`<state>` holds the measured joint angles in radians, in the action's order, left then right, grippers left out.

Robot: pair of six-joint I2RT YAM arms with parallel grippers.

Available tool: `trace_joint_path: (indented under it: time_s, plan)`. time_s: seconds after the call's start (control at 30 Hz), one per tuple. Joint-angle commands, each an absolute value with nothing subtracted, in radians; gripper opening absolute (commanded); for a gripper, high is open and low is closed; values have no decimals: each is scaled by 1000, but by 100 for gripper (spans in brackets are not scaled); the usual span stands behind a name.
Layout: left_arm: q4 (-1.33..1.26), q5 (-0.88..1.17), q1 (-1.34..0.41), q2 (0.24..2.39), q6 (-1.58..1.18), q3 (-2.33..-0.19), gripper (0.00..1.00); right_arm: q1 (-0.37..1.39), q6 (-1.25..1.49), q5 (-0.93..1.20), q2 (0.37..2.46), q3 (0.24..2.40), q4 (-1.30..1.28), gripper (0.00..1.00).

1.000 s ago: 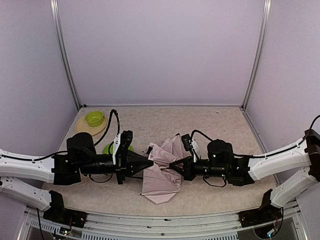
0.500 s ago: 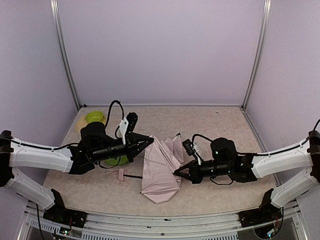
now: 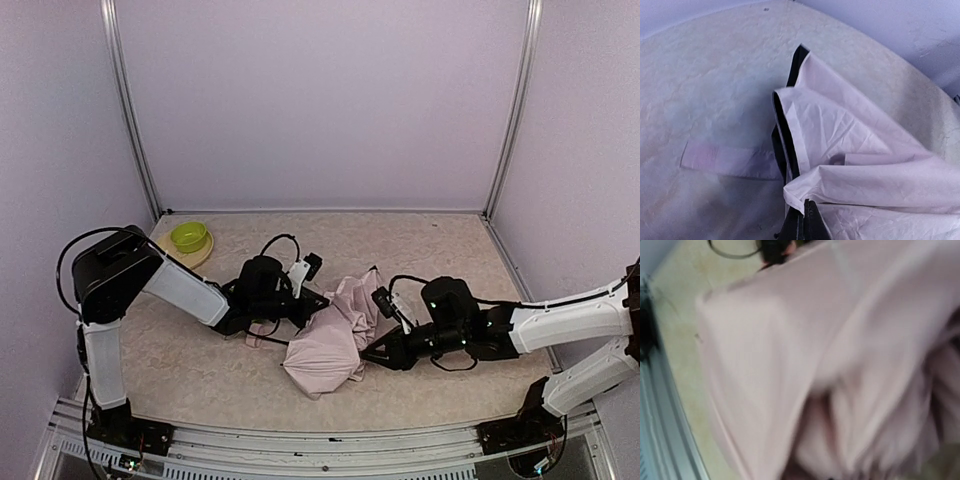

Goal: Put away the umbrella

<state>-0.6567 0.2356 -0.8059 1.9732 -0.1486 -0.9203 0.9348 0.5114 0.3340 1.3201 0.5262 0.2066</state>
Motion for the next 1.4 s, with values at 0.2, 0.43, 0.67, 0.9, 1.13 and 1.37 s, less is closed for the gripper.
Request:
trace_joint_path:
  time_s: [0.2,0.43,0.67,0.9,1.13,1.37]
  plan:
    - [-567,199,-805,2089,-135,-938,0,1036,292,79,1239,749,-118,34]
    - [-545,192,-808,2082,-116,-938,0,1247,-219,-91,1437,859,-112,84]
    - [-541,217,-810,2075,-103,-939,0,1271,-408,-300,1660,998,-236,94]
    - [-503,205,-825,2085,-78,-961,0,1229,-380,-303,1774,975,-135,99]
    - [-495,249,-827,2095,-82,-976,0,1172,-270,-136,1895,966,-141,70]
    - [-557,290,-723,1975,-194,-911,35,1132,-79,127,1842,930,-113,32]
